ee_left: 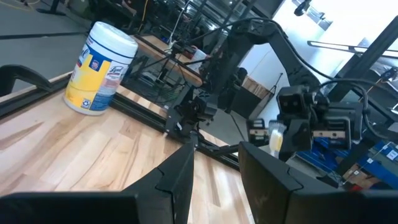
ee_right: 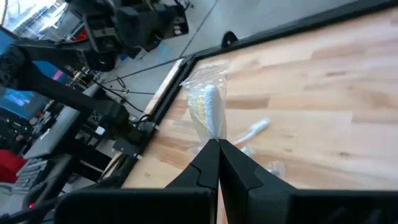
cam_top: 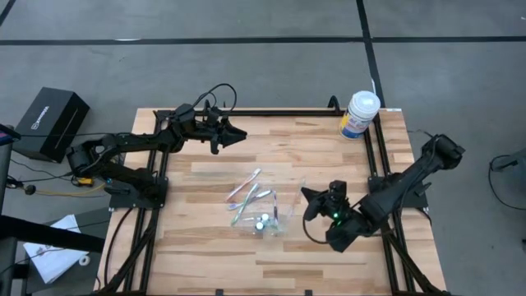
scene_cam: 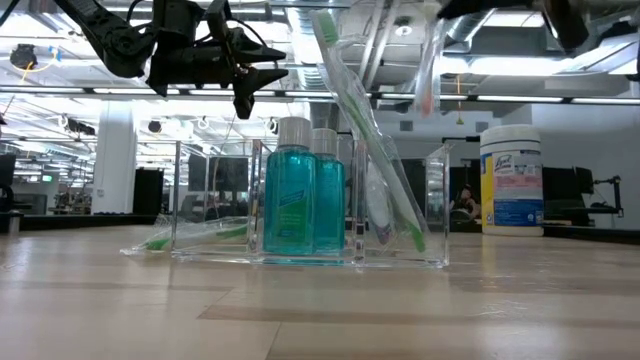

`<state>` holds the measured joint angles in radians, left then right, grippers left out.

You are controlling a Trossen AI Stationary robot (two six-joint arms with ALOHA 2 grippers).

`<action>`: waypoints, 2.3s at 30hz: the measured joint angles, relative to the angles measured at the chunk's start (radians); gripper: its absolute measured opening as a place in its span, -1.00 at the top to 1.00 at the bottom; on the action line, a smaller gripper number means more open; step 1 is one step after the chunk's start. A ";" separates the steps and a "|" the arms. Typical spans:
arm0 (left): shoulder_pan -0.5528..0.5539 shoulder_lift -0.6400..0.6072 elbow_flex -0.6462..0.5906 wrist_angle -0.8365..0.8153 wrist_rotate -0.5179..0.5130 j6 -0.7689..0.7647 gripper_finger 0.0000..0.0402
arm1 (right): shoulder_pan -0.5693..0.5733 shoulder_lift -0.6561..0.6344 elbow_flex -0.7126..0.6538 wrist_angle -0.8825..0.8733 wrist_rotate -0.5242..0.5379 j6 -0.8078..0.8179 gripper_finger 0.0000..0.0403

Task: Pick & Place toothbrushing station
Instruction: Put the orange toothbrush into the transparent organizer

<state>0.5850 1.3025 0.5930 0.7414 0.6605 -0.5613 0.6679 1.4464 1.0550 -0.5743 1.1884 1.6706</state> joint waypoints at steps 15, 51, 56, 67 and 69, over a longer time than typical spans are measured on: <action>0.000 0.000 0.000 -0.001 -0.002 -0.001 0.39 | -0.005 0.080 0.000 0.006 -0.048 0.061 1.00; 0.000 0.000 0.000 -0.001 0.045 -0.021 0.39 | -0.081 0.353 0.039 0.501 -0.197 -0.287 1.00; 0.000 0.000 0.000 -0.001 0.047 -0.020 0.39 | -0.073 0.403 0.087 0.504 -0.197 -0.266 1.00; 0.000 0.000 0.000 -0.007 0.053 0.001 0.39 | -0.068 0.396 0.104 0.504 -0.195 -0.249 0.91; 0.000 0.000 0.000 -0.007 0.053 0.001 0.39 | -0.066 0.397 0.103 0.503 -0.202 -0.222 0.80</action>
<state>0.5850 1.3025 0.5934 0.7341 0.7132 -0.5602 0.6015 1.8439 1.1584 -0.0710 0.9862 1.4485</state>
